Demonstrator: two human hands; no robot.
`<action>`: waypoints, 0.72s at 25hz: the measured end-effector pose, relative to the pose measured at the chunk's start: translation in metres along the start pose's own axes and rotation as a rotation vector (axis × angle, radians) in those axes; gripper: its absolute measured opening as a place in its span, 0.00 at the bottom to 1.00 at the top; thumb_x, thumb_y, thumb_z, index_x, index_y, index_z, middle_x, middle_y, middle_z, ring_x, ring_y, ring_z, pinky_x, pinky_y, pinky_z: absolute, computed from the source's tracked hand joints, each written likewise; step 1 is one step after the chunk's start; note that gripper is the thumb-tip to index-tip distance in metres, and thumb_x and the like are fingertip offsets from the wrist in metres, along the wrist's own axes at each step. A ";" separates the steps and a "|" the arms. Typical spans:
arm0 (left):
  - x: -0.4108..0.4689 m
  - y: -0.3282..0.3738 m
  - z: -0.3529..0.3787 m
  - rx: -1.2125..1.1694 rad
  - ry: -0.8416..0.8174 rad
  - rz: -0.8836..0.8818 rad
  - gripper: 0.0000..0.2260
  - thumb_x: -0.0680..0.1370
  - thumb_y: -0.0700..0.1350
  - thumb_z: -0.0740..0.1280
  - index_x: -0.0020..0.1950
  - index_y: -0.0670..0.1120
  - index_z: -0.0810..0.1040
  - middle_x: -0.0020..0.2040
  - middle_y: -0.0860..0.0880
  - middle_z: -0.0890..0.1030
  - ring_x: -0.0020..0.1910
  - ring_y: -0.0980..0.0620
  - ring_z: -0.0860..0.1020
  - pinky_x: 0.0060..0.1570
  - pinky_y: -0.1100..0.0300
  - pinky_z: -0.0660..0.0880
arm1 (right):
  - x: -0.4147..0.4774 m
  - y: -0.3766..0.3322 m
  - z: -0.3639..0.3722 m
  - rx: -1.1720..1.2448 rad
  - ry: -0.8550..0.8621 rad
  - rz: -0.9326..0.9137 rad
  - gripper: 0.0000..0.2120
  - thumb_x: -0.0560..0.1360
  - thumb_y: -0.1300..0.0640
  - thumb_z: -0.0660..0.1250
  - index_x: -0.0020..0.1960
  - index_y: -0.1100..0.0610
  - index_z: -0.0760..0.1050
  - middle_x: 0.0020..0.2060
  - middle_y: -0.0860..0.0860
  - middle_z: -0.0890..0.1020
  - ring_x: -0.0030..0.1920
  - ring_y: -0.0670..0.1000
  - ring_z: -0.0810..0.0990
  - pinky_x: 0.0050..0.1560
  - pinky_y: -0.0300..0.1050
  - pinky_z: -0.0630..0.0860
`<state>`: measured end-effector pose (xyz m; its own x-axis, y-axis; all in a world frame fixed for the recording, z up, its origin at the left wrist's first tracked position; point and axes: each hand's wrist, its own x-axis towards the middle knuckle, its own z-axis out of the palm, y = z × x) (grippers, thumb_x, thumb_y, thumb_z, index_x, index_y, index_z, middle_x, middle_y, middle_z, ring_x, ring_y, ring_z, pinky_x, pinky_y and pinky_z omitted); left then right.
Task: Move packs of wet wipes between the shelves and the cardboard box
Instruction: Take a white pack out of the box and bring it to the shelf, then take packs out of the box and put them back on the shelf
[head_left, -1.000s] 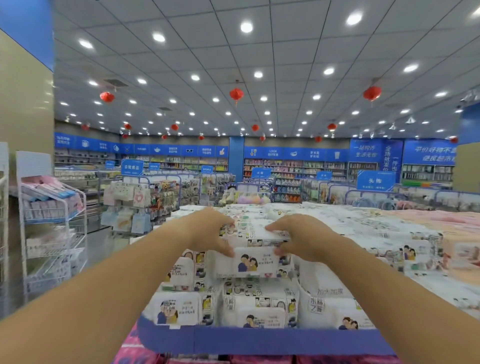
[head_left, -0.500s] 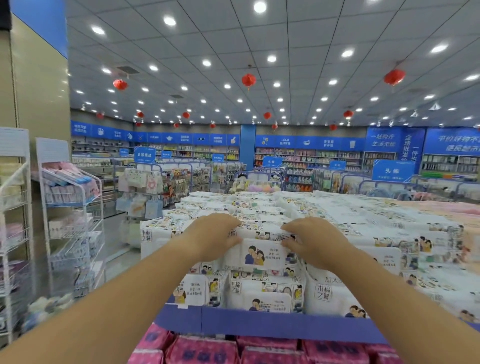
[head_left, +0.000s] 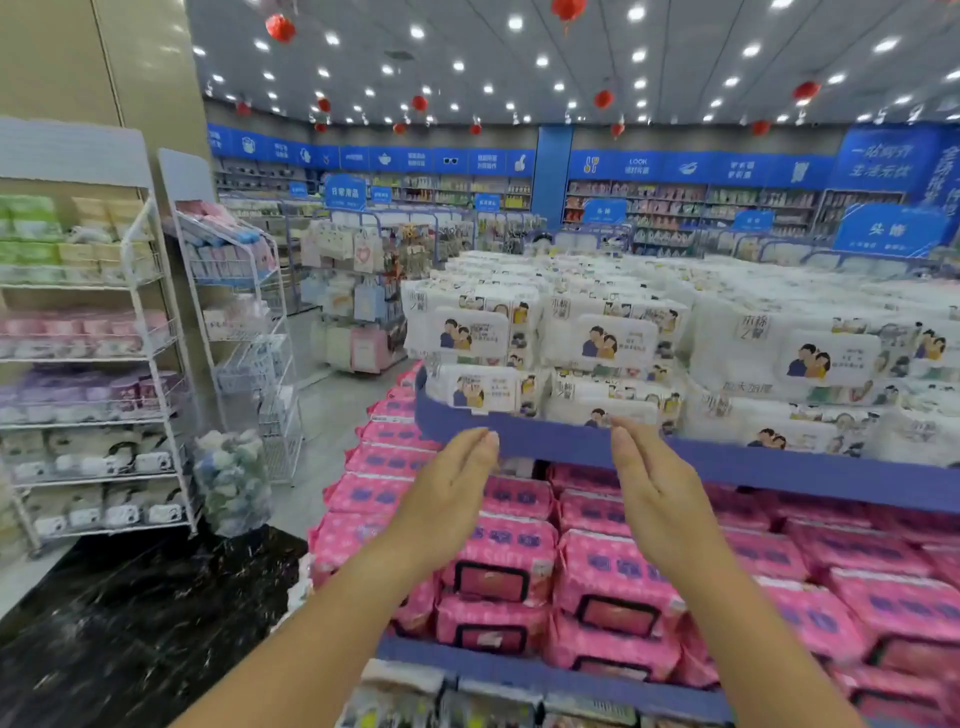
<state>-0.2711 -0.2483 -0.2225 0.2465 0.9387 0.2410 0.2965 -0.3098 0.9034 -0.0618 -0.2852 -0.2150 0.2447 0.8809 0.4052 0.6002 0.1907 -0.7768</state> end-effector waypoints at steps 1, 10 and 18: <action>-0.015 -0.014 -0.006 -0.025 -0.016 -0.031 0.22 0.85 0.57 0.54 0.78 0.53 0.66 0.66 0.66 0.67 0.69 0.66 0.63 0.65 0.69 0.55 | -0.019 0.003 0.013 0.025 0.000 0.032 0.23 0.84 0.45 0.55 0.76 0.52 0.68 0.73 0.46 0.72 0.72 0.44 0.68 0.69 0.38 0.61; -0.197 -0.222 -0.070 -0.049 -0.300 -0.467 0.26 0.81 0.64 0.56 0.77 0.55 0.66 0.70 0.61 0.69 0.69 0.60 0.67 0.68 0.59 0.64 | -0.263 0.046 0.177 0.030 -0.179 0.572 0.25 0.84 0.41 0.52 0.77 0.51 0.67 0.68 0.41 0.71 0.70 0.44 0.68 0.67 0.40 0.63; -0.357 -0.402 -0.047 0.118 -0.428 -0.841 0.21 0.84 0.59 0.56 0.75 0.52 0.69 0.67 0.59 0.75 0.63 0.62 0.71 0.64 0.64 0.63 | -0.447 0.162 0.286 -0.054 -0.498 0.900 0.22 0.85 0.47 0.52 0.74 0.55 0.70 0.66 0.52 0.76 0.67 0.52 0.73 0.58 0.36 0.62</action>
<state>-0.5215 -0.4516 -0.6556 0.2205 0.7330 -0.6435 0.6161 0.4068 0.6745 -0.2921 -0.5237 -0.6596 0.2845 0.7699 -0.5713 0.3867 -0.6375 -0.6664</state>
